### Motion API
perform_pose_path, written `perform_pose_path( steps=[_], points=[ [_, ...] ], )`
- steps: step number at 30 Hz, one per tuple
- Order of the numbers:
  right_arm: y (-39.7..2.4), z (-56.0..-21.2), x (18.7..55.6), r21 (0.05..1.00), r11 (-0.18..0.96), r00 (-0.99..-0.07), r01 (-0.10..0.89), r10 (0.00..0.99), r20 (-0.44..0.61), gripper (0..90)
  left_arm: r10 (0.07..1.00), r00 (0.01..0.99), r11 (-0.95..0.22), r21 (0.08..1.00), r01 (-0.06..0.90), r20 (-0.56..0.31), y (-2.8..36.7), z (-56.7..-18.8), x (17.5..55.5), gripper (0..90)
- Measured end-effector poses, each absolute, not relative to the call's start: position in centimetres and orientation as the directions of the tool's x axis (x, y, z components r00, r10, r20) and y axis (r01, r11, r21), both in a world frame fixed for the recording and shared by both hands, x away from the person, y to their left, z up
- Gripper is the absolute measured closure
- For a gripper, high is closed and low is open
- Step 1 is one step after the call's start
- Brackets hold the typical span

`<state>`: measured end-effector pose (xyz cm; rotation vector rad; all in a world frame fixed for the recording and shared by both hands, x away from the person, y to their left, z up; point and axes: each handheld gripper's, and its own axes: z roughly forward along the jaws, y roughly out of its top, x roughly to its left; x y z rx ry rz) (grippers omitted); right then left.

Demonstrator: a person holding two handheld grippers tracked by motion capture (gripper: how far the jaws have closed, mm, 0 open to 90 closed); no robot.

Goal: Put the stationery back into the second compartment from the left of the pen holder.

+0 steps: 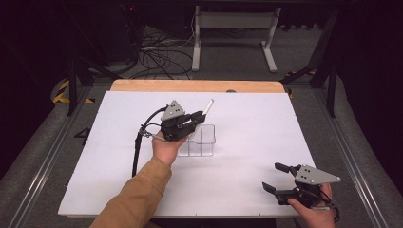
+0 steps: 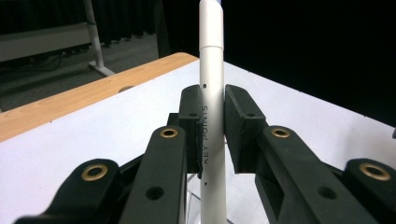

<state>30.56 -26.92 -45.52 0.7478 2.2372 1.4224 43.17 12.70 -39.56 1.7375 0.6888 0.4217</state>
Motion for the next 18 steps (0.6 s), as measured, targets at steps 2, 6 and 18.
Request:
perform_pose_path(
  steps=[2, 6, 18],
  points=[
    [-26.9, -45.6, 30.6, 0.909, 0.346, -0.784, 0.231, 0.619, -0.036, 19.4, 0.640, 0.764, -0.164, 0.958, 0.236, -0.079, 12.6, -39.7, 43.1, 77.9],
    [-26.8, -45.6, 30.6, 0.909, 0.348, -0.785, 0.230, 0.618, -0.038, 19.3, 0.633, 0.769, -0.170, 0.953, 0.249, -0.088, 12.6, -40.0, 43.0, 77.8],
    [-26.8, -45.6, 30.6, 0.909, 0.348, -0.785, 0.230, 0.618, -0.038, 19.1, 0.629, 0.773, -0.209, 0.940, 0.268, -0.081, 12.5, -40.8, 42.7, 77.2]
  ],
)
